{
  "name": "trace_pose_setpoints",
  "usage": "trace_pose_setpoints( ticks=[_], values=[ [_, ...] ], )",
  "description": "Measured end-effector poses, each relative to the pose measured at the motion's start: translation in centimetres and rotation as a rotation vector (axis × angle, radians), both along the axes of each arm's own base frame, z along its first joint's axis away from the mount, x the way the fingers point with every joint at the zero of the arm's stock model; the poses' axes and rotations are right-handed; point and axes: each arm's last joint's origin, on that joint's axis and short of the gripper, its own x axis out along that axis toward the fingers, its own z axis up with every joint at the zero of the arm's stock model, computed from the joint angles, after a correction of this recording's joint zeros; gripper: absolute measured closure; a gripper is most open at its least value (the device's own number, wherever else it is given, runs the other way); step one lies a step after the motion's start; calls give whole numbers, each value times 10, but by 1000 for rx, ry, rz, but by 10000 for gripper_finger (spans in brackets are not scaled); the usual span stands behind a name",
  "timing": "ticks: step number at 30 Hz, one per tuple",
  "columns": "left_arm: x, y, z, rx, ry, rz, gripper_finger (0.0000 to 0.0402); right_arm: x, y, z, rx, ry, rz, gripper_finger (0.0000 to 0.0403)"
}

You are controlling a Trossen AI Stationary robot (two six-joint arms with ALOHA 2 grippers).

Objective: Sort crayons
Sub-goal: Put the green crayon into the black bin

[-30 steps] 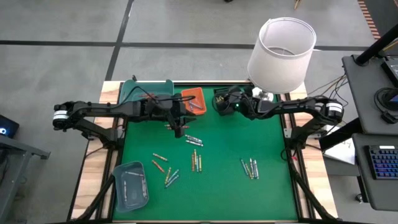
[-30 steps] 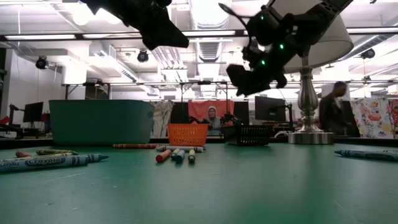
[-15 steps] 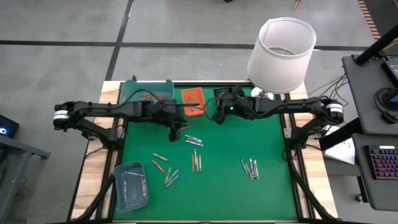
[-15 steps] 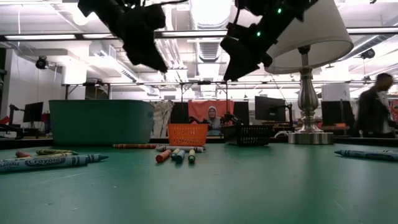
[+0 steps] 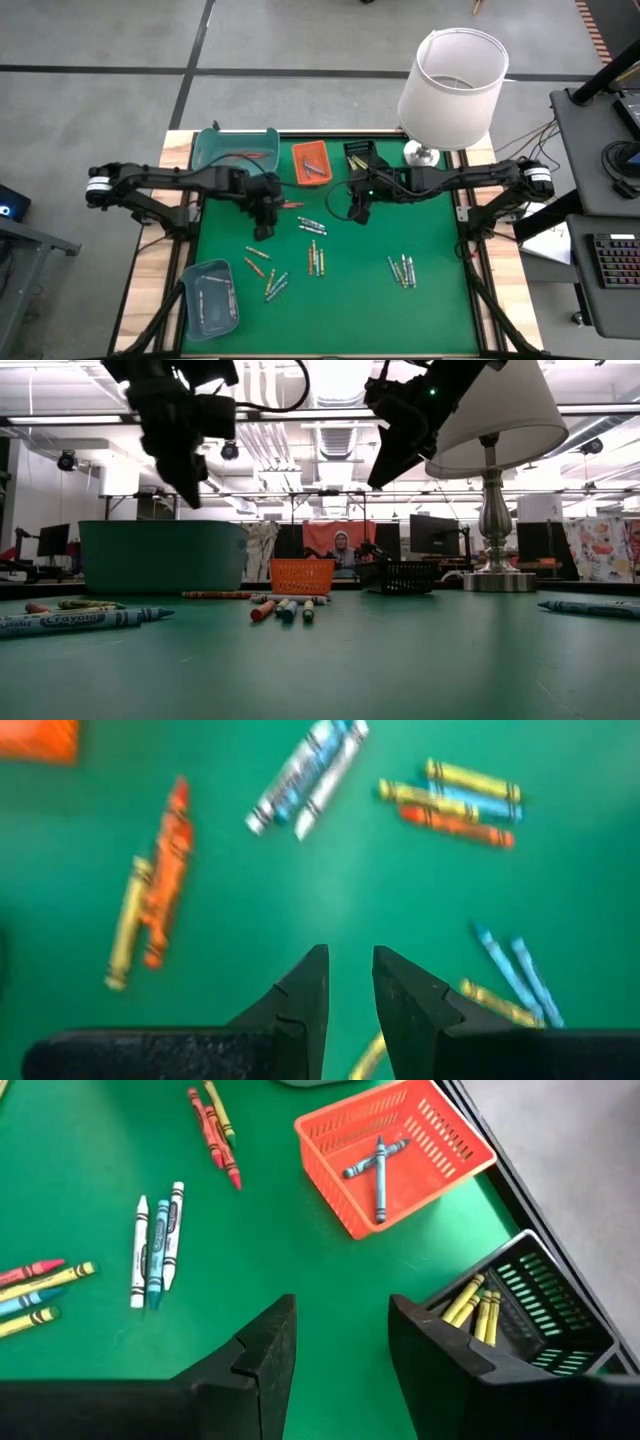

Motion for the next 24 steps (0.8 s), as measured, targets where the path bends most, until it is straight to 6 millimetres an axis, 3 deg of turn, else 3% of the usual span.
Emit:
trace_pose_setpoints(
  ticks=[14,24],
  values=[
    [-4,-57,-13,3,134,-159,332,1,0,-3,2,-19,-7,255],
    [6,-71,-38,98,227,-188,270,0,0,-5,13,-25,-21,255]
  ],
)
